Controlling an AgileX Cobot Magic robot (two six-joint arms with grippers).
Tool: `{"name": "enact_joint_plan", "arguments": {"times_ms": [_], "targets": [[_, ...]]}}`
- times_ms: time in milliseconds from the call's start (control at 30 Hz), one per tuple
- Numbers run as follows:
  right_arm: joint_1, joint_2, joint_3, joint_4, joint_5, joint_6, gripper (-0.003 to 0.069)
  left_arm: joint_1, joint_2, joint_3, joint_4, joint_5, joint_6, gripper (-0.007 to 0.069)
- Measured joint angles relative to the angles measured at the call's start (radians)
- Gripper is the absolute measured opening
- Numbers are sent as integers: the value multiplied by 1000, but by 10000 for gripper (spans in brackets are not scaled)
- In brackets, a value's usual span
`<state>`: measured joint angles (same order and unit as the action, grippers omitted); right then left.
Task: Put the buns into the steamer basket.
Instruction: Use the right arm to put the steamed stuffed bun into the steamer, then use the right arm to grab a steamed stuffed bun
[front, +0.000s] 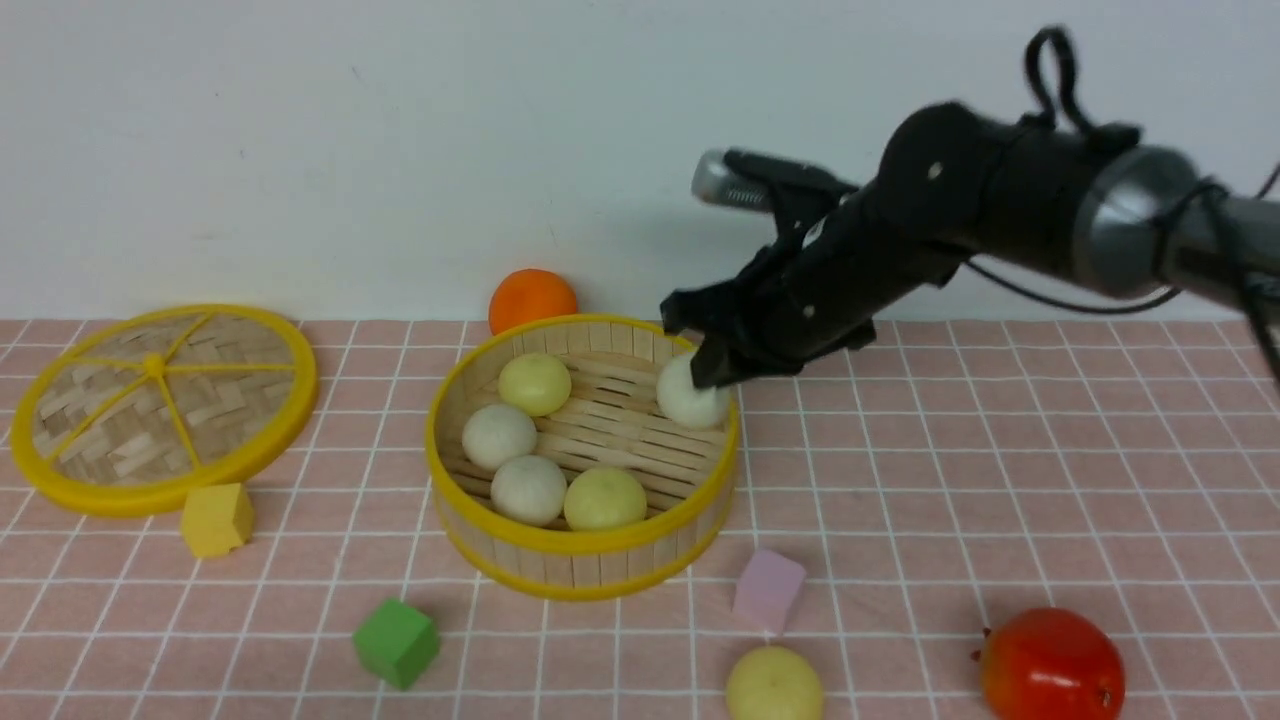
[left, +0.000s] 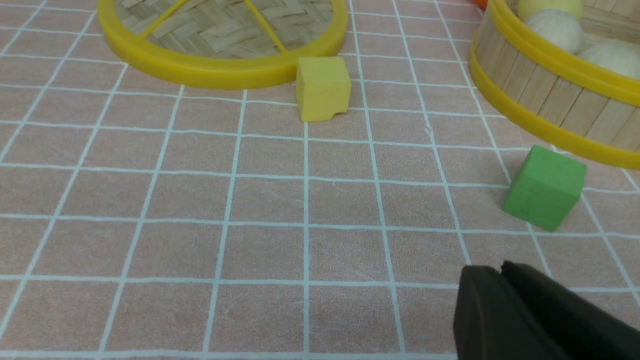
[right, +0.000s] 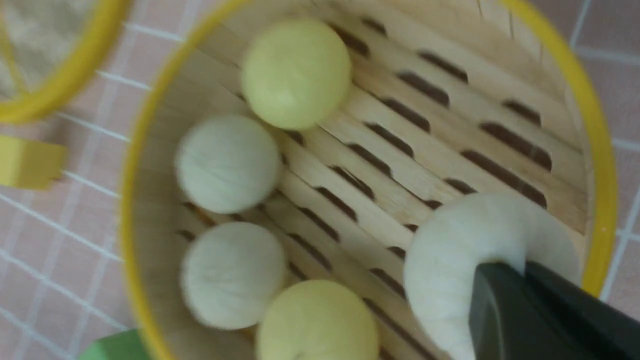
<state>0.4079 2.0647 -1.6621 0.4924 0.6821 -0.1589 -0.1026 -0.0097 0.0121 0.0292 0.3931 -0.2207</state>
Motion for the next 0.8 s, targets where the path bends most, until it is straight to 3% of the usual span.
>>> {"name": "enact_joint_plan", "arguments": {"times_ms": [433, 600, 633, 800], "targets": [[7, 68, 2, 67, -29, -86, 33, 0, 0, 0, 0, 0, 0, 94], [7, 59, 2, 82, -28, -91, 111, 0, 0, 0, 0, 0, 0, 94], [5, 38, 3, 81, -23, -93, 176, 0, 0, 0, 0, 0, 0, 95], [-5, -80, 3, 40, 81, -82, 349, 0, 0, 0, 0, 0, 0, 99]]}}
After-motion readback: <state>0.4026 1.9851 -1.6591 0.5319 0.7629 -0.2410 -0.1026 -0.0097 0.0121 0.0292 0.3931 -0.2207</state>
